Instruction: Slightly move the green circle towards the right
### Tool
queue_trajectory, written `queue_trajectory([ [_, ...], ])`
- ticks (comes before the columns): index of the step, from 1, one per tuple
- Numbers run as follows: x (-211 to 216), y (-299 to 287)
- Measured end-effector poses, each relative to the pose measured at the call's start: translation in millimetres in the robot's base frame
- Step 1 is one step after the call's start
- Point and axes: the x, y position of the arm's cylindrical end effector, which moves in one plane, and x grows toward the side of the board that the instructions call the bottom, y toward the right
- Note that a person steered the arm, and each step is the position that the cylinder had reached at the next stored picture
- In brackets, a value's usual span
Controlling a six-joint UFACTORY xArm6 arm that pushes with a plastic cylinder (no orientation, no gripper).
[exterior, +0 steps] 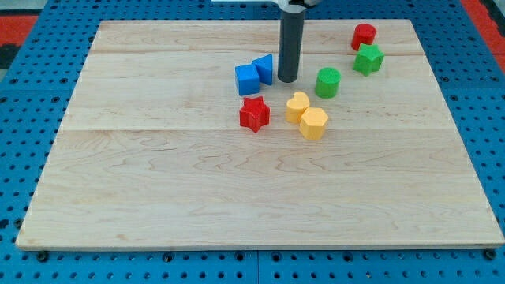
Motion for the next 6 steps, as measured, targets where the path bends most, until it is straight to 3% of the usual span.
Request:
queue_trajectory([
  [2, 13, 38],
  [4, 13, 40],
  [6, 27, 88],
])
